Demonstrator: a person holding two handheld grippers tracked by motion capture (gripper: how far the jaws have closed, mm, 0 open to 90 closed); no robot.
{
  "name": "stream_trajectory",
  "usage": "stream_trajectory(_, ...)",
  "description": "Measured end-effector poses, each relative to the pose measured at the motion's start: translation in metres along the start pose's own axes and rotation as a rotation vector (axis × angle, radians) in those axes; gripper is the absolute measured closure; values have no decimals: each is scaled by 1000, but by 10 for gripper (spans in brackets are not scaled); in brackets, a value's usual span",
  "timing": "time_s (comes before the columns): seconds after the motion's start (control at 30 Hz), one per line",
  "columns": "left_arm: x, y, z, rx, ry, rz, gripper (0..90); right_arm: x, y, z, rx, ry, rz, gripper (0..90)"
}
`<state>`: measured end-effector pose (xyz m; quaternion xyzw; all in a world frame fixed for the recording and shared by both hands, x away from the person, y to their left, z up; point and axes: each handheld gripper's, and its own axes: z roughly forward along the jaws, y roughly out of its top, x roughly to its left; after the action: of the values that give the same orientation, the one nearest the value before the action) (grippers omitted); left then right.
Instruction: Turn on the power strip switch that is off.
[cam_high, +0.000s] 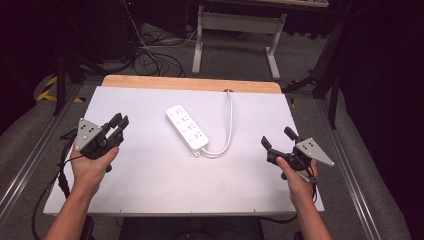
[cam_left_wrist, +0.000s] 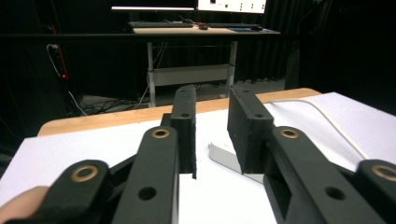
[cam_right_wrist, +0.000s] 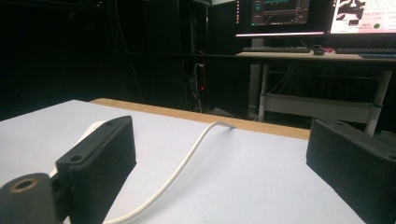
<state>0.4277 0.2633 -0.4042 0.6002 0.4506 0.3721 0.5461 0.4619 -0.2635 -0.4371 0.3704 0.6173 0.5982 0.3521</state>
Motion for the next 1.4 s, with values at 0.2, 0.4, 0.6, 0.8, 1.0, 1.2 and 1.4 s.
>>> stream_trajectory(0.2,2,0,-5,-3,11,-11,696,-1,0,0,2,-4,-4,87)
stream_trajectory(0.4,3,0,-10,2,16,-6,655,-1,0,0,1,-3,-2,87)
stream_trajectory(0.6,4,0,-11,8,19,-26,605,-1,0,0,0,-3,0,87)
stream_trajectory(0.8,5,0,-11,4,29,-36,481,-1,0,0,1,-4,0,88)
stream_trajectory(1.0,6,0,-11,14,21,-38,343,-1,0,0,0,-4,1,88)
stream_trajectory(1.2,6,1,-11,9,31,-46,225,-1,0,0,0,-6,4,87)
stream_trajectory(1.4,4,0,-11,14,53,-58,20,-1,0,0,0,-5,3,88)
